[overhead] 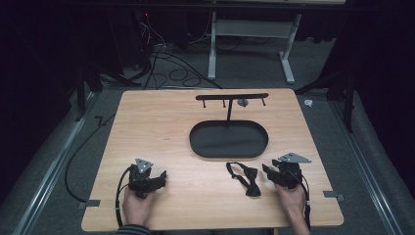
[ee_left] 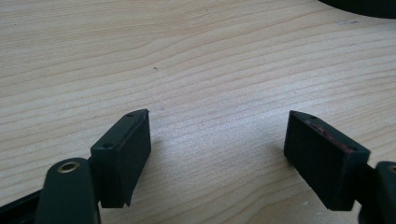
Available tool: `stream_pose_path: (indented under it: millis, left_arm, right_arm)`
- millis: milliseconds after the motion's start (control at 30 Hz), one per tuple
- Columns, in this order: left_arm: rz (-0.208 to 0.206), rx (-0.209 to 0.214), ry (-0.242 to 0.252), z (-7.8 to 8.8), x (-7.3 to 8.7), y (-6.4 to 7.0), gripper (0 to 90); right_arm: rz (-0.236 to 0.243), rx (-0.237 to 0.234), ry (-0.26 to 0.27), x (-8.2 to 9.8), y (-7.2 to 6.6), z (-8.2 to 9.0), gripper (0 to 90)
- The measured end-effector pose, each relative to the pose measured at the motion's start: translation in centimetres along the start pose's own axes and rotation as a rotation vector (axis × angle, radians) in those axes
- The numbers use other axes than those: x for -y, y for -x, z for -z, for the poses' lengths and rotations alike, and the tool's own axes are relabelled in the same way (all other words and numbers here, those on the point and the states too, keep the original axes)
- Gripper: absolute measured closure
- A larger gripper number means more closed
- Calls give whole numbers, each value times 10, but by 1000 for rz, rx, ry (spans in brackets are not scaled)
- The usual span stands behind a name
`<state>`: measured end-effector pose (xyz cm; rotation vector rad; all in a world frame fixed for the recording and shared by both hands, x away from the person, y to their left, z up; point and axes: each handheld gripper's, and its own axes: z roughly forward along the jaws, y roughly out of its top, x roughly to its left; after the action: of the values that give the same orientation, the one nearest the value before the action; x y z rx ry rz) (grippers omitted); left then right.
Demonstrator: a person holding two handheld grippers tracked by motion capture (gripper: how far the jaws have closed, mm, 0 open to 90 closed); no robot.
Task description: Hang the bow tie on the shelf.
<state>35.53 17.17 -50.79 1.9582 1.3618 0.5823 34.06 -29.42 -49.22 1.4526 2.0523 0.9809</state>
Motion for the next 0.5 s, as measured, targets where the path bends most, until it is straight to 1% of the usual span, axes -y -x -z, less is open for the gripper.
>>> stream_pose_path:
  millis: [33,67,133,167,200,233,267,400,500]
  left_arm:
    - [0,0,0,0,0,0,233]
    - [0,0,0,0,0,0,233]
    - [0,0,0,0,0,0,233]
    - [0,0,0,0,0,0,233]
    - [0,0,0,0,0,0,233]
    - [0,0,0,0,0,0,233]
    - [0,0,0,0,0,0,233]
    - [0,0,0,0,0,0,233]
    - [0,0,0,0,0,0,233]
  right_arm:
    - [0,0,0,0,0,0,540]
    - [5,-26,13,-3,-3,3,553]
    - [8,-47,11,-5,-6,5,559]
    - [8,-47,11,-5,-6,5,559]
    - [16,-64,11,-8,-11,7,574]
    - [16,-64,11,-8,-11,7,574]
    - [15,-88,13,-10,-13,8,584]
    - [22,-119,13,-14,-18,8,596]
    - [25,-129,14,-16,-20,9,597]
